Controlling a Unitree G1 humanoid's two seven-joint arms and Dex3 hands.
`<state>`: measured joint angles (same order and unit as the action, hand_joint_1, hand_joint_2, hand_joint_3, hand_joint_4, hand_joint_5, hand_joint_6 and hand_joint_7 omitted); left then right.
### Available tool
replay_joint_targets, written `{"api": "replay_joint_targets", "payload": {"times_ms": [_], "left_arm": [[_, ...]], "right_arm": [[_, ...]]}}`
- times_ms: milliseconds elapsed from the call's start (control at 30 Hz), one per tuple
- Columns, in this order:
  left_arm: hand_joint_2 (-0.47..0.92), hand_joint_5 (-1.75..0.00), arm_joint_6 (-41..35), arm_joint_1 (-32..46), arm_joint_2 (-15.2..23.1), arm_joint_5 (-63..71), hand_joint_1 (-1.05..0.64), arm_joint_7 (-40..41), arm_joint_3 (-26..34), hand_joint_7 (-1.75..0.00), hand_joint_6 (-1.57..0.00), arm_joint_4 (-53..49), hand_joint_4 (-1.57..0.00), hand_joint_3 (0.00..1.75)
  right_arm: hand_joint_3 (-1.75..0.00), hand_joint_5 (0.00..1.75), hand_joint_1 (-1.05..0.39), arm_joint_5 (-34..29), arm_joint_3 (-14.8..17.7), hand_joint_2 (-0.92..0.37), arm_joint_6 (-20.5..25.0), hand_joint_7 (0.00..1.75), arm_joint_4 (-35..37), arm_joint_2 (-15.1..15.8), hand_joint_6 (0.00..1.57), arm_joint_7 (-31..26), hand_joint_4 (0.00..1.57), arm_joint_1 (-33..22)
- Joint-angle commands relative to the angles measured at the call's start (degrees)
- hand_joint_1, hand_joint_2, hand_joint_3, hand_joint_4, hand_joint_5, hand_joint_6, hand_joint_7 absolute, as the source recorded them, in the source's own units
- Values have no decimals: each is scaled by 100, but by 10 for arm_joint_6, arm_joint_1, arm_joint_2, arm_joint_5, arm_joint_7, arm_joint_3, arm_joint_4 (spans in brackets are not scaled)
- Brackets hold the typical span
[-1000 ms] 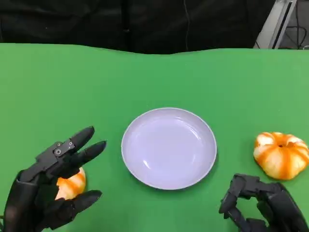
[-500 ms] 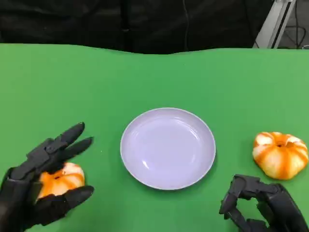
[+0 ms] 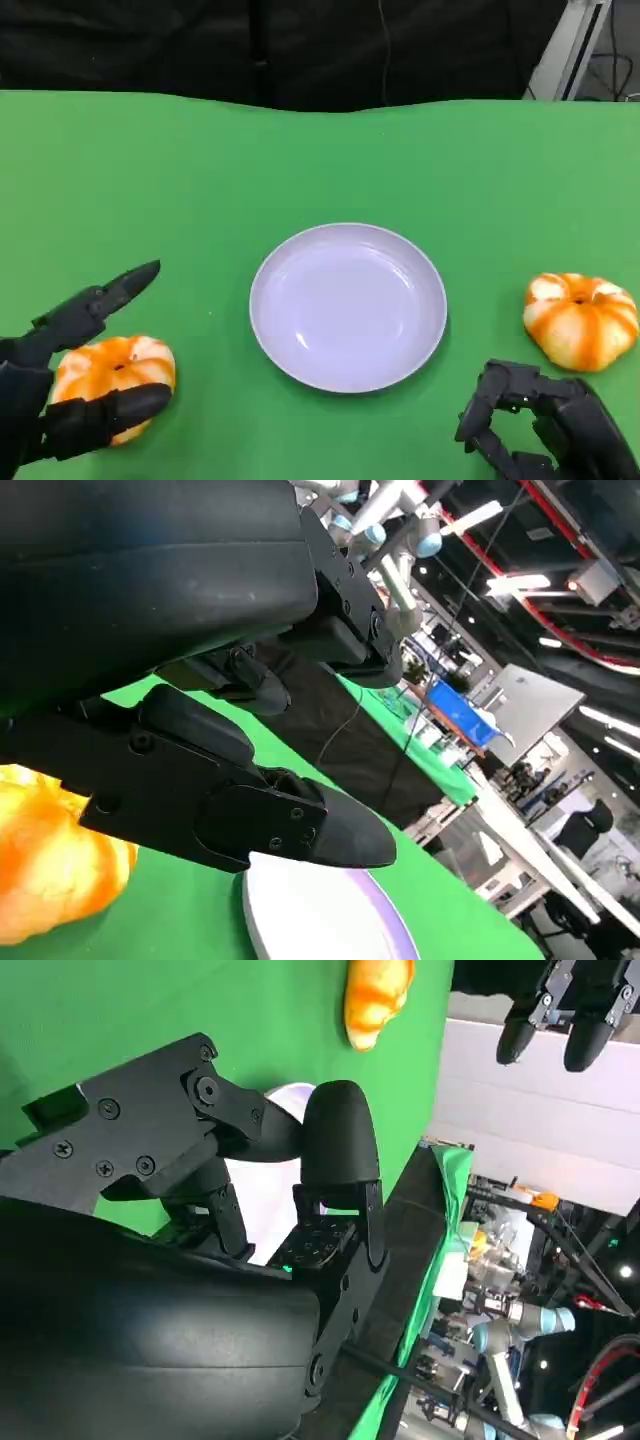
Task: Grasp the bread from the table and place it into the plate.
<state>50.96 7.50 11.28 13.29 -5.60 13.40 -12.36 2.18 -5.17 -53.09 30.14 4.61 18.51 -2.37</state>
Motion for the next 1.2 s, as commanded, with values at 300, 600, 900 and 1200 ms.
{"api": "replay_joint_targets", "payload": {"times_ms": [300,600,900,1200], "left_arm": [[92,0,-41,12,54,70,-84,55,-7,0,-54,10,-57,27],[92,0,-74,20,74,131,-86,94,-13,0,-54,23,-57,29],[92,-2,-134,28,101,183,-93,114,-38,0,-55,38,-62,32],[92,-1,-173,21,118,209,-92,125,-69,0,-55,20,-62,32]], "right_arm": [[-90,158,-21,12,6,-62,-4,131,-3,8,80,4,80,-1],[-90,158,-21,12,7,-62,-4,131,-5,8,81,2,81,-3],[-88,159,-23,13,7,-62,-3,131,-4,7,81,2,80,-2],[-89,159,-23,6,7,-62,0,132,-13,10,80,-1,80,-6]]}}
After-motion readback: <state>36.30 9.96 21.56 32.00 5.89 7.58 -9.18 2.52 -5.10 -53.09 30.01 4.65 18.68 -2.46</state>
